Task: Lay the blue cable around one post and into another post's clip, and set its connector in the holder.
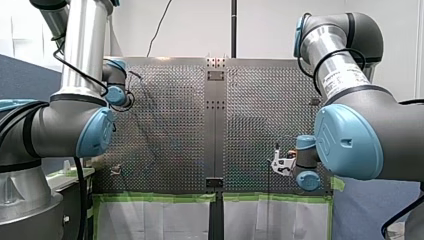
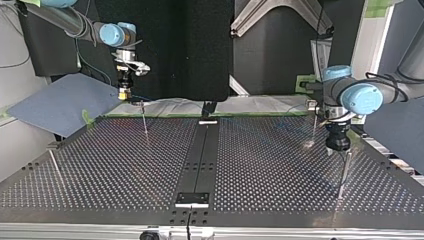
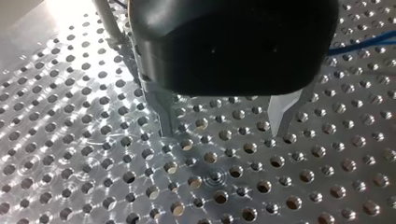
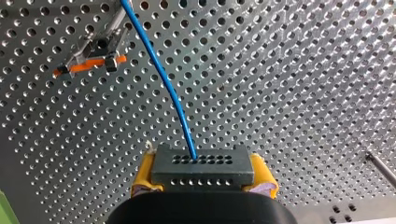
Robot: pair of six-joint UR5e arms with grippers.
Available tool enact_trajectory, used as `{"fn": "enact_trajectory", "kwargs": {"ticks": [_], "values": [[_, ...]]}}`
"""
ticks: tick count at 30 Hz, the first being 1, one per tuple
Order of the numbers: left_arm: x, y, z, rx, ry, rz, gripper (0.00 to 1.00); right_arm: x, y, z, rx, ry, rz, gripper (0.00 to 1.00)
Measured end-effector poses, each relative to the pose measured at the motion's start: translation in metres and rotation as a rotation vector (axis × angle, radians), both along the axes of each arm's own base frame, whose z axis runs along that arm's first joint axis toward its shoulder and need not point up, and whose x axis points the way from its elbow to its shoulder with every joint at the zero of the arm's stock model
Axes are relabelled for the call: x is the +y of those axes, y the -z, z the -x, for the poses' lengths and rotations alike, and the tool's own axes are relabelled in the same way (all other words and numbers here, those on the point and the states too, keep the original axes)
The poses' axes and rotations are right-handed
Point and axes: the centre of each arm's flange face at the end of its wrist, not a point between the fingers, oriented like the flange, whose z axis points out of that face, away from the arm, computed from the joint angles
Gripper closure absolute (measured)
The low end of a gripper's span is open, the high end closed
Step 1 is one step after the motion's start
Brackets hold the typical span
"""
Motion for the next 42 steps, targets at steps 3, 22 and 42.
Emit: {"fn": "enact_trajectory", "kwargs": {"ticks": [3, 22, 42], "values": [[-0.002, 0.001, 0.001, 0.009, 0.000, -0.004, 0.00, 0.000, 0.000, 0.000, 0.000, -0.002, -0.001, 0.95], [0.004, 0.008, 0.009, 0.053, 0.008, 0.107, 0.00, 0.002, 0.001, -0.002, 0.007, -0.013, -0.009, 0.95], [0.020, 0.049, 0.039, 0.005, 0.050, 0.273, 0.00, 0.003, 0.001, -0.004, 0.006, -0.021, -0.005, 0.95]]}}
